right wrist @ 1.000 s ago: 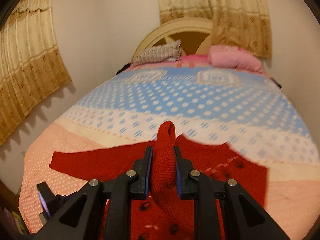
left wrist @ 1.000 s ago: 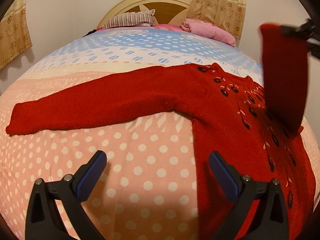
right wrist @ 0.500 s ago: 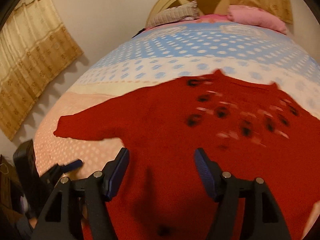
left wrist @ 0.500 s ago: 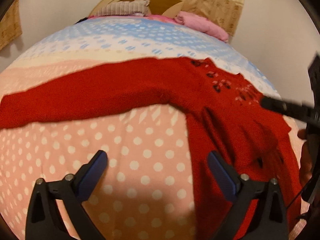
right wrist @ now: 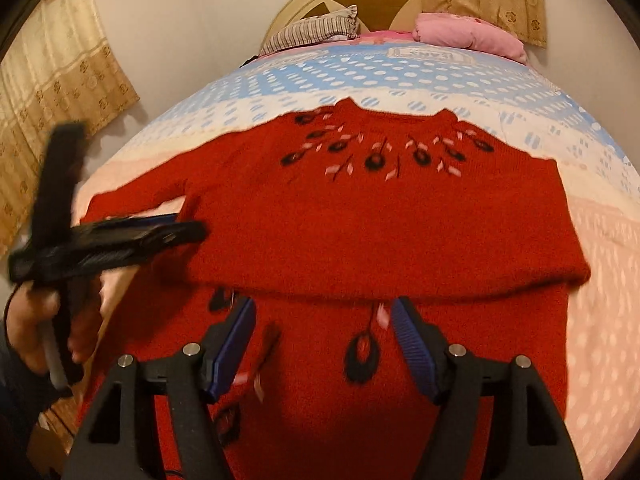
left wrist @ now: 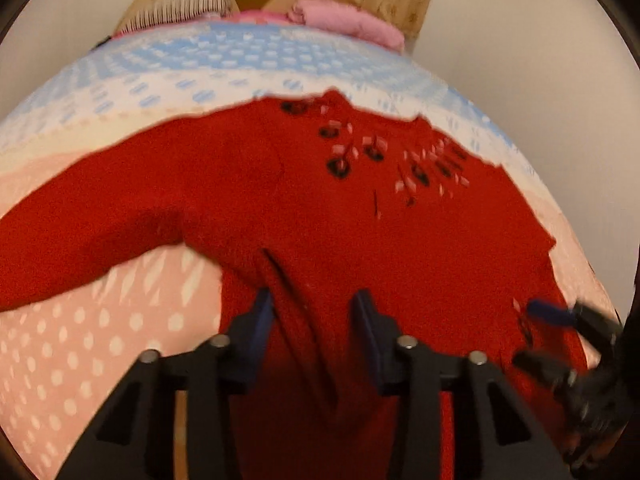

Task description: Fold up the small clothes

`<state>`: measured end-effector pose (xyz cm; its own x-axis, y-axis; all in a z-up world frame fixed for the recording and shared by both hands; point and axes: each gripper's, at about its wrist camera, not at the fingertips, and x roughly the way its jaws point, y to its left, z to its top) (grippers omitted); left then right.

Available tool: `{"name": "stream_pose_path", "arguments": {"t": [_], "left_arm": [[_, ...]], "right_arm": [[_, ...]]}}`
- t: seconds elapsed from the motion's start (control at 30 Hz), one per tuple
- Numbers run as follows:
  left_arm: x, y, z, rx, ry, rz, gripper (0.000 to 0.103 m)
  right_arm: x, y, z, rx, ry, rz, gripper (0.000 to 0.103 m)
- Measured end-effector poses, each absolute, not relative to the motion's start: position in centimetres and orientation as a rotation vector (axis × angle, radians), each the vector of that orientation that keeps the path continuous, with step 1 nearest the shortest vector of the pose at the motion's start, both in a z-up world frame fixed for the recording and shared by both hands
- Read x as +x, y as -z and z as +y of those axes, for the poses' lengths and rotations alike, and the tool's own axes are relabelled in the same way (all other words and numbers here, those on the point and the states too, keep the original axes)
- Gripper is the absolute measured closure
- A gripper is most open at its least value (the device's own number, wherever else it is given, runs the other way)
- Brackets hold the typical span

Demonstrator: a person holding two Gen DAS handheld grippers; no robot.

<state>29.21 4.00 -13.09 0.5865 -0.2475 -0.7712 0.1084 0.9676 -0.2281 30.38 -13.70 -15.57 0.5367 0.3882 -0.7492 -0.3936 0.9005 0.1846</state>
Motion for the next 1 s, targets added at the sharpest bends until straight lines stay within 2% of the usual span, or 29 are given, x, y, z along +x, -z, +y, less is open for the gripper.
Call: {"name": "stream_pose_path", "arguments": {"t": [0.03,0.2,0.33,0.7,0.77,0.8,0.83,0.9,1.0], "left_arm": [[29.2,12.9,3.8,-0.162,0.220,0.907,0.095],[28.4,10.3,4.3,-0.152,0.225,0.823,0.095],[28.8,8.3,5.8,-0.156,0.196,0.775,0.095],[30.9,12.9,7.5,-0.154,0.102,0.844,0.093],[30.7,13.0,7.2,-0.140,0.098,0.844,0.087],[30.7,13.0,7.1,-0.129,0.098,0.843,0.076],[30.6,13.0,6.9,-0.113,0.087,0.850,0.058],[30.3,12.8,7.1,-0.118,0.071,0.842,0.043],[29.7,12.3,7.6,-0.163,0.078,0.826,0.037]], "right_arm": [[30.1,16.0,-13.7,-0.008,-0.462,0.892,0.032],[29.2,16.6,-14.7,0.014,-0.473,0.840,0.031],[29.2,16.9,-14.3,0.006,-0.478,0.848,0.027],[28.9,17.3,-12.7,-0.090,-0.455,0.865,0.018],[28.8,16.8,-12.6,-0.115,-0.461,0.875,0.018],[28.9,16.1,-12.9,-0.102,-0.461,0.877,0.018],[29.1,15.5,-13.3,-0.079,-0.463,0.869,0.018],[30.2,13.5,-14.6,-0.017,-0.482,0.829,0.018],[33.7,11.6,-16.4,0.026,-0.426,0.835,0.018]]}}
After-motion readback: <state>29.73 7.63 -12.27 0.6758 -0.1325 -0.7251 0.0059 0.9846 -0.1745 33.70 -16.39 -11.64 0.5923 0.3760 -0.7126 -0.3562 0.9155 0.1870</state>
